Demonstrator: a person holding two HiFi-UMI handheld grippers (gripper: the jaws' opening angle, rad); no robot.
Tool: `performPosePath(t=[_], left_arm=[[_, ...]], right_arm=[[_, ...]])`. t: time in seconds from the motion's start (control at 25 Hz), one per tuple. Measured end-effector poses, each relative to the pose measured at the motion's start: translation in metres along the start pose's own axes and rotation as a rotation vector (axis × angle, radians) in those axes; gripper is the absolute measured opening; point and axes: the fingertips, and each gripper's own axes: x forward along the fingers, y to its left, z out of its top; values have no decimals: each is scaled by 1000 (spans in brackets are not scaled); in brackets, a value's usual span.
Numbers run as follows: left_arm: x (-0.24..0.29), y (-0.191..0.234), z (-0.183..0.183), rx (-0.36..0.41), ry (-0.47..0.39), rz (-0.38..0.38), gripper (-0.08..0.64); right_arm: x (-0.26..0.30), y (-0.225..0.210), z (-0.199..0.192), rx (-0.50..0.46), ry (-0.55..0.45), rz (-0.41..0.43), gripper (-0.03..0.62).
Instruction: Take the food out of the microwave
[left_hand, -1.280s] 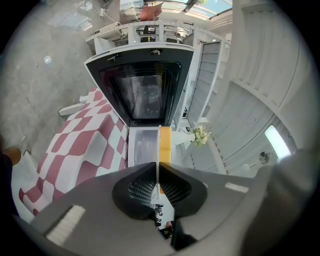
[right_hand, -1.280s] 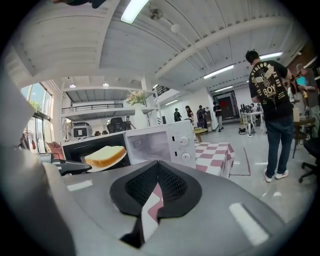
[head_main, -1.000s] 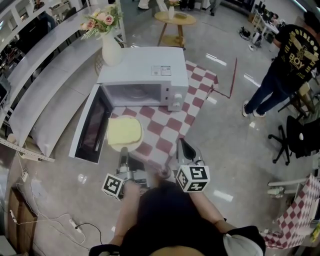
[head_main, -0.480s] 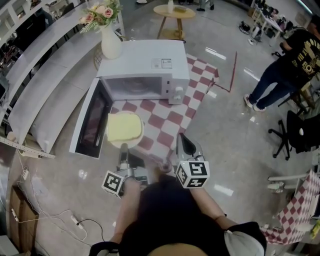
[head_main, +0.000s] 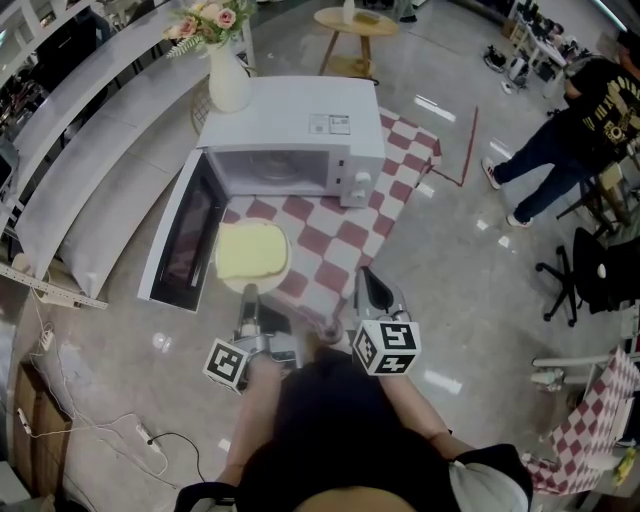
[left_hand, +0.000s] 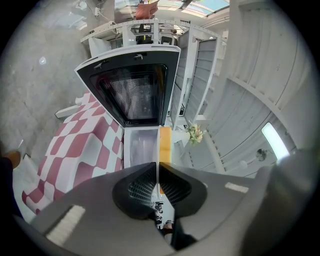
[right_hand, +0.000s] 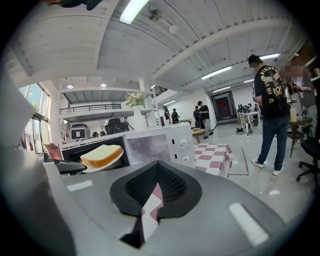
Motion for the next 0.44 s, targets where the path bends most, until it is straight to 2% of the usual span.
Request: performPosePath(t=[0.44], left_arm=[[4,5,-3,2,5,8,25]], right_arm=[[3,-3,-2,-4,10,13,-2]])
